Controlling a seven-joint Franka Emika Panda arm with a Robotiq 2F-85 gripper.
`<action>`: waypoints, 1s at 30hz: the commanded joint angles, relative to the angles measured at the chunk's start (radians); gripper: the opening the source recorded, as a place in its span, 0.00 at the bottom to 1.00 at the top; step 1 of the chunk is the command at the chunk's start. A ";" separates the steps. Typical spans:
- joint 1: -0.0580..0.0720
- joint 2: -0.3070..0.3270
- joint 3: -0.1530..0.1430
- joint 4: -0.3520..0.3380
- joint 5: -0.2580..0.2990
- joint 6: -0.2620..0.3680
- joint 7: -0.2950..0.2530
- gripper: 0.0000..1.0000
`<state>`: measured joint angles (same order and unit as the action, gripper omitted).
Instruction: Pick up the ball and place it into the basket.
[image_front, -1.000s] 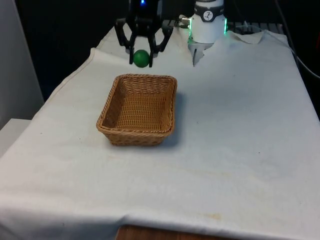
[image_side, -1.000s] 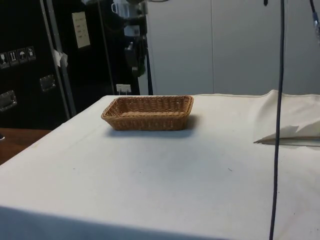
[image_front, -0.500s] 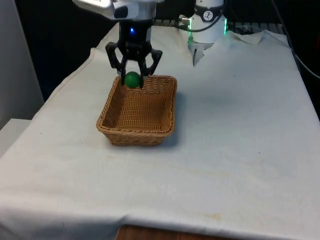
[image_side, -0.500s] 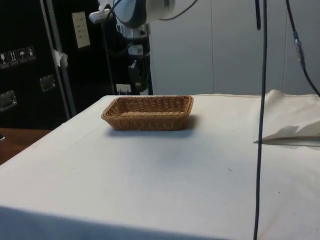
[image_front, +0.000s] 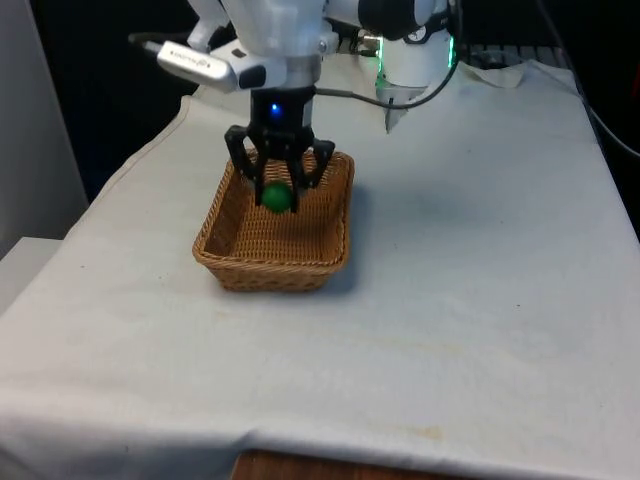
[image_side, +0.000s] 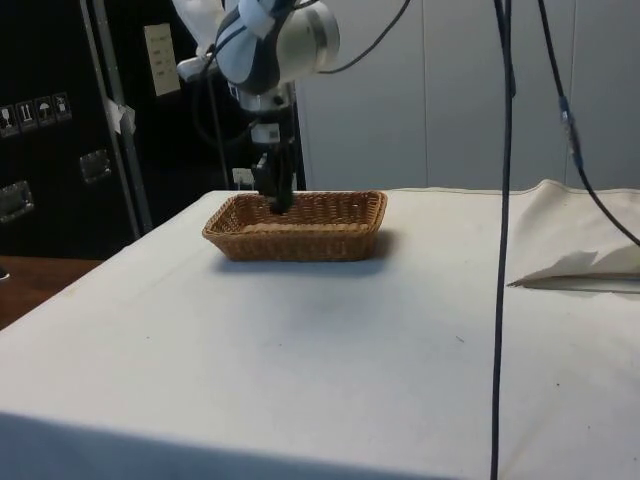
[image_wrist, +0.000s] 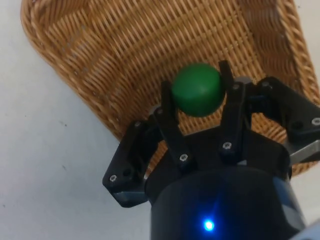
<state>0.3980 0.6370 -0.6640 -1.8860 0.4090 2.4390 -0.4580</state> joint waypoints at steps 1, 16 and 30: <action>-0.012 0.014 0.016 0.008 0.023 0.006 -0.010 0.00; 0.002 0.030 -0.002 0.015 0.046 -0.004 -0.018 0.69; 0.029 -0.011 -0.021 -0.002 0.031 -0.014 0.008 1.00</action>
<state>0.4080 0.6500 -0.6680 -1.8720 0.4550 2.4310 -0.4640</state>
